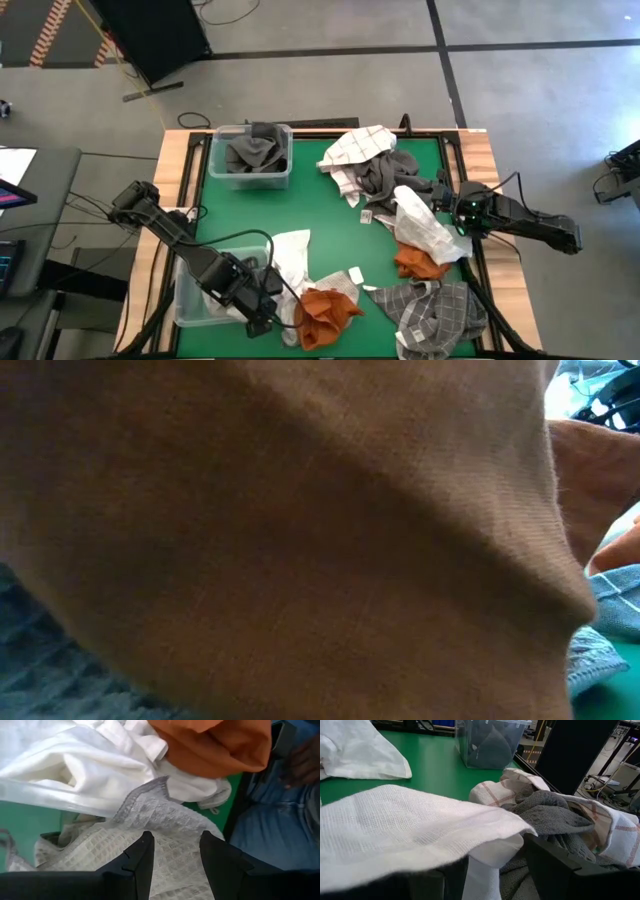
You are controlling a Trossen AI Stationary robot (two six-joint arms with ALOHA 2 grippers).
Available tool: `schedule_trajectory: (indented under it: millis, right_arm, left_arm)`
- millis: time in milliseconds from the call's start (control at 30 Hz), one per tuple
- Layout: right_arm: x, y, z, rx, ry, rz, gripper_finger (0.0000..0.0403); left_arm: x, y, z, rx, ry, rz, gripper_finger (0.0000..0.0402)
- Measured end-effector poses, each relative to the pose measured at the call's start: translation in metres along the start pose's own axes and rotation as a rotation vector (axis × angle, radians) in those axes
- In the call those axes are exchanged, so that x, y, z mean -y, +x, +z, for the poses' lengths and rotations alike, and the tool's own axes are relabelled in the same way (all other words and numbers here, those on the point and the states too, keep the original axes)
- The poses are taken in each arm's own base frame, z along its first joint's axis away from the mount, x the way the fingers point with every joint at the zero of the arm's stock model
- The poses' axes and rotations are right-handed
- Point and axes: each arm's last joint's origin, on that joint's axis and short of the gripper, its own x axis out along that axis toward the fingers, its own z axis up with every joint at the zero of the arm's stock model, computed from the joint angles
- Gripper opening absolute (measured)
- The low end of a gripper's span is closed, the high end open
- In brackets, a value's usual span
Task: Sort towels by color in basket
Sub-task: Put the gray towel into the bottom transparent bin
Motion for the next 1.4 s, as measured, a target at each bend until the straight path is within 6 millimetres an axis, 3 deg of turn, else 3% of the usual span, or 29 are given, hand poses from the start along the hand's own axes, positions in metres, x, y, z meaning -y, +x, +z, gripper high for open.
schedule_trajectory:
  millis: [167, 467, 733, 1067, 1400]
  right_arm:
    - [0.0, 0.0, 0.0, 0.0, 0.0, 0.0, 0.0217]
    - [0.0, 0.0, 0.0, 0.0, 0.0, 0.0, 0.0217]
    - [0.0, 0.0, 0.0, 0.0, 0.0, 0.0, 0.0217]
    - [0.0, 0.0, 0.0, 0.0, 0.0, 0.0, 0.0217]
    - [0.0, 0.0, 0.0, 0.0, 0.0, 0.0, 0.0217]
  left_arm:
    - [-0.002, 0.0, 0.001, 0.01, 0.018, 0.026, 0.0131]
    - [-0.002, 0.0, 0.002, 0.019, 0.128, 0.021, 0.0008]
    - [-0.007, -0.002, -0.002, -0.024, 0.12, 0.08, 0.0001]
    - [-0.016, -0.033, -0.005, -0.09, 0.029, 0.216, 0.0001]
    - [-0.028, -0.014, -0.019, -0.254, -0.057, 0.283, 0.0]
